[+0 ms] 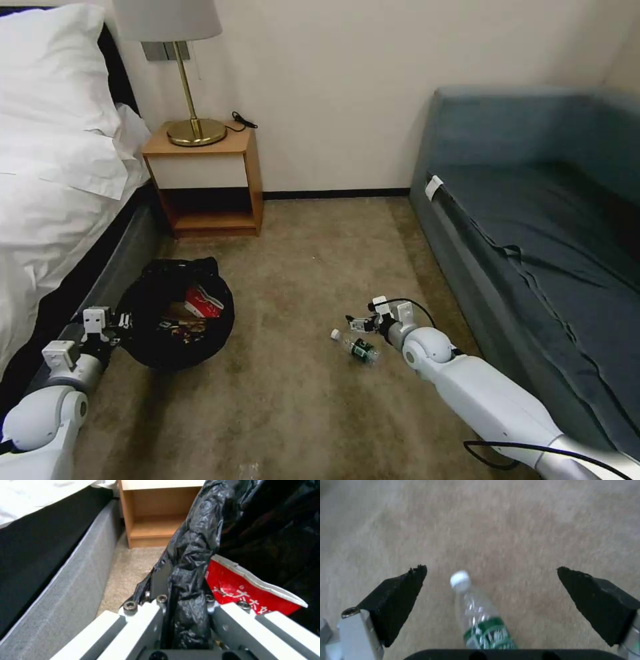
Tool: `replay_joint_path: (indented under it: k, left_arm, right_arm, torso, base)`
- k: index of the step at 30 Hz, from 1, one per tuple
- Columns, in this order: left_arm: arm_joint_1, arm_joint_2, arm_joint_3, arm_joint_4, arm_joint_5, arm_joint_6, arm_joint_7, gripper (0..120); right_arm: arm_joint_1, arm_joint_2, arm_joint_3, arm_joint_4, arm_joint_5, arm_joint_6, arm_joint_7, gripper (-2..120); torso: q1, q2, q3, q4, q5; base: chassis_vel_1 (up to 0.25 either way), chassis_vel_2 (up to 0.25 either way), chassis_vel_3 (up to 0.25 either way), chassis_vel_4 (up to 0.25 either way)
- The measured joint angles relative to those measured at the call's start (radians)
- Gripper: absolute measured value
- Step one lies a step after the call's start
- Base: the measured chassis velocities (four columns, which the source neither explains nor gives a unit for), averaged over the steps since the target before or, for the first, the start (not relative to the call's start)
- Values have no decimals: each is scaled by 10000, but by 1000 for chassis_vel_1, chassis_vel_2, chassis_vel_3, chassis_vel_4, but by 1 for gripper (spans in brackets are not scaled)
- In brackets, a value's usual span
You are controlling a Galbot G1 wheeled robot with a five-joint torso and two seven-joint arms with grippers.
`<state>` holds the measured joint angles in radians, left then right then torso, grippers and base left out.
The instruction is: Pick up the trash bin, then pick up the garbage on the floor and place it into the trash bin.
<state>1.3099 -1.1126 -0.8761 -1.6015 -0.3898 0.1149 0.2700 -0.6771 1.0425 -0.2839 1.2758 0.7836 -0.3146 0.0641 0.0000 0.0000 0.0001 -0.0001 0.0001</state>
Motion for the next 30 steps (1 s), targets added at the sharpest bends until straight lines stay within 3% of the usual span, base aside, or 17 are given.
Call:
replay_joint_path:
  k: [6, 9, 11, 13, 18, 23, 30]
  left_arm:
    - [13, 16, -3, 100, -29, -36, 2, 1]
    - [34, 20, -7, 122, -31, -59, 4, 1]
    - [91, -6, -51, 222, -34, -134, 9, 1]
    - [94, -40, -71, 271, -33, -176, 9, 1]
    - [118, -154, -131, 599, -21, -343, 177, 1]
    - [-79, -182, -140, 835, 49, -373, 200, 1]
    - [-507, -294, 79, 1069, 244, -374, 198, 1]
  right_arm:
    - [270, -508, -756, 273, 92, -938, -638, 100]
    - [335, -523, -852, 246, 60, -1005, -842, 100]
    - [821, -470, -1309, -309, -592, -1228, -2309, 100]
    - [967, -412, -1416, -551, -830, -1233, -2757, 100]
    - [1408, 43, -1531, -2190, -2167, -787, -4746, 100]
    - [1588, 527, -1336, -3386, -3015, -233, -5958, 100]
    - [1633, 767, -1209, -3978, -3418, 131, -6356, 100]
  torso:
    - [0, 0, -1, -1, -1]
    - [0, 0, -1, -1, 0]
    - [0, 0, -1, 2, -1]
    - [0, 0, -1, 1, 0]
    - [0, 0, -1, 2, -2]
    - [0, 0, 0, 2, 0]
    - [1, 0, -1, -1, -1]
  base:
    - [0, 0, 0, 0]
    - [0, 0, 0, 0]
    - [0, 0, 0, 0]
    - [0, 0, 0, 0]
    - [0, 0, 0, 0]
    - [0, 0, 0, 0]
    - [0, 0, 0, 0]
